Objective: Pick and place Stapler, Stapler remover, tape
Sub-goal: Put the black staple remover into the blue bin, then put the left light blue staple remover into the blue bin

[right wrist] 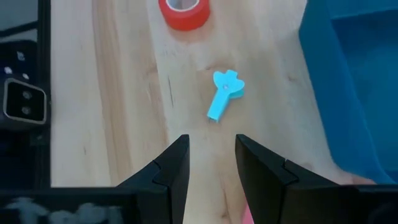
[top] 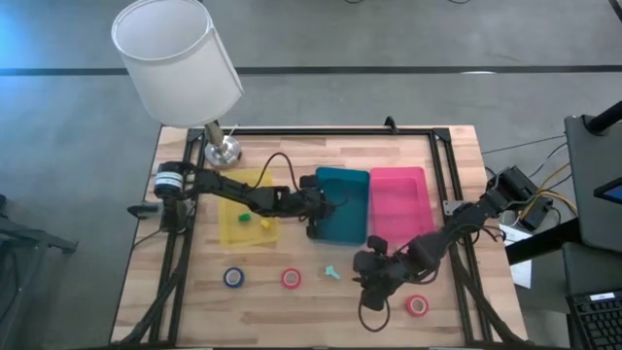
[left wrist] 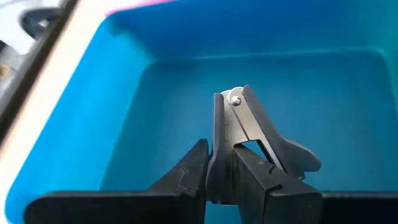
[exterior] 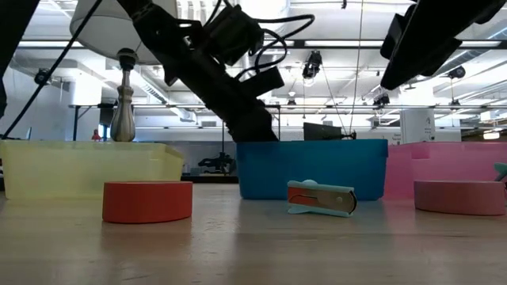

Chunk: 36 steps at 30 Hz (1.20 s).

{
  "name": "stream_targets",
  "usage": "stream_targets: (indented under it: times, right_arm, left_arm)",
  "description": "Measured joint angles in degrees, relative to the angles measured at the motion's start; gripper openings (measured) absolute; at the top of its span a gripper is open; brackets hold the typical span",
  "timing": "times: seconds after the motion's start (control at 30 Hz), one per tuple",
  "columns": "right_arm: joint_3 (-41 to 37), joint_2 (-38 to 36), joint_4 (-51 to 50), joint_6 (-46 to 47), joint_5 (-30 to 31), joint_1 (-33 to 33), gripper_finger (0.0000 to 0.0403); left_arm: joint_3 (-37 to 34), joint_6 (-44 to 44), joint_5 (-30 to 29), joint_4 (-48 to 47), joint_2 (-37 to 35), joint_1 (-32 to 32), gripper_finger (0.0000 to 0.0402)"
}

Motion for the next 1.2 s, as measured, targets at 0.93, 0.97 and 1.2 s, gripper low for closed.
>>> stream_targets:
  times: [0.93,0.97,1.2]
  right_arm:
    - [-0.68,0.02,3.76,3.21,0.02,0.96,0.0123]
    - [-0.72,0.02,3.92,3.21,0.0,1.04,0.0123]
    - [-0.86,0.02,3.7,2.8,-0.02,1.4,0.0123]
  left_arm:
    - [16.1,8.14,10.72,-20.93,9.01,3.37,0.0071]
    - [16.95,8.63,10.7,-21.82,9.31,3.4,0.0078]
    - [19.89,9.42,10.63,-22.94,10.05,3.44,0.0139]
